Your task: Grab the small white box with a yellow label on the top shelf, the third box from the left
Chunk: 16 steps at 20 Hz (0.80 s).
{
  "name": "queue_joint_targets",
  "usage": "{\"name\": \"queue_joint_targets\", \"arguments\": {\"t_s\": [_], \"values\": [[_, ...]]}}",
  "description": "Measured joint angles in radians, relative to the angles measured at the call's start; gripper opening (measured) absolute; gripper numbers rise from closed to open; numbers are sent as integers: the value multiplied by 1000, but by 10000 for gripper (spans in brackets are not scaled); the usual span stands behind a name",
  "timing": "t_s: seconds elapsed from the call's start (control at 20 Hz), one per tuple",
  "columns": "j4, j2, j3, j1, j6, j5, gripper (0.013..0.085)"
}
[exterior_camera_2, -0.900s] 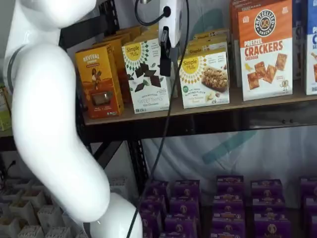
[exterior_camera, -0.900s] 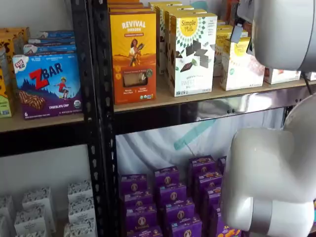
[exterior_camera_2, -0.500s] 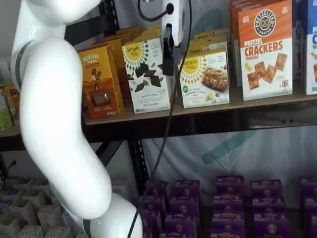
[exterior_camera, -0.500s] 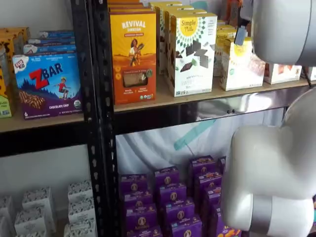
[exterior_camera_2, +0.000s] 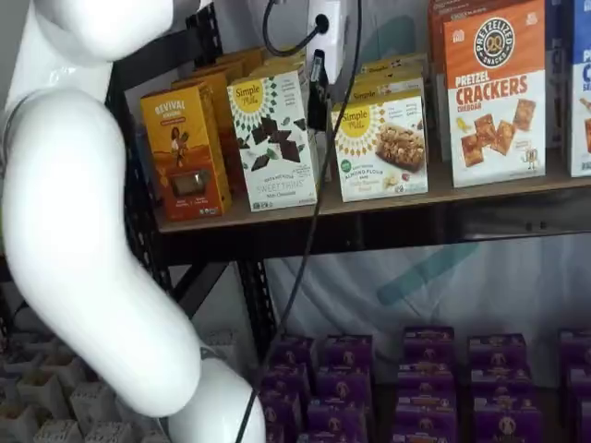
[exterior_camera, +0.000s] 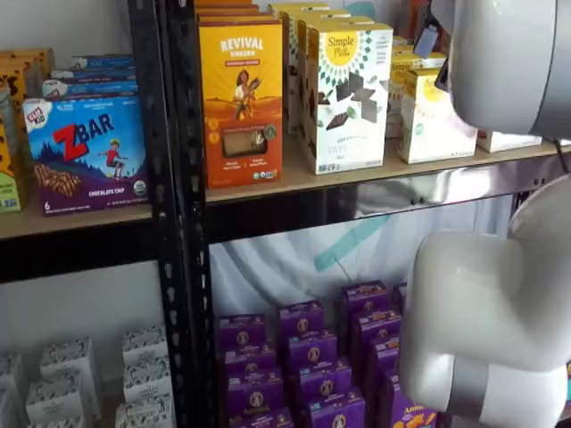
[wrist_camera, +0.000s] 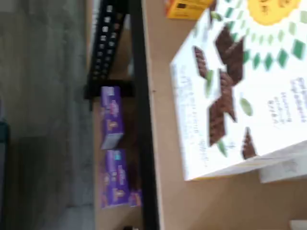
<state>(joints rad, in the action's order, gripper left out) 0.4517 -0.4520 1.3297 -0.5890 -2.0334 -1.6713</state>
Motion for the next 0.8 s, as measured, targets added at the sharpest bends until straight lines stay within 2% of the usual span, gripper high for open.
{"name": "queue_joint_targets", "arguments": {"t_s": [0.1, 0.2, 0.3, 0.4, 0.55, 0.6, 0.8], "values": [[9, -2, -11, 3, -2, 37, 850], [-9, 6, -17, 21, -3, 85, 850], [-41, 19, -11, 39, -1, 107, 850], [-52, 35, -6, 48, 0, 122, 850], [-66, 63, 5, 59, 2, 138, 850], [-90, 87, 20, 71, 5, 140, 850], [-129, 121, 53, 84, 12, 110, 850]]}}
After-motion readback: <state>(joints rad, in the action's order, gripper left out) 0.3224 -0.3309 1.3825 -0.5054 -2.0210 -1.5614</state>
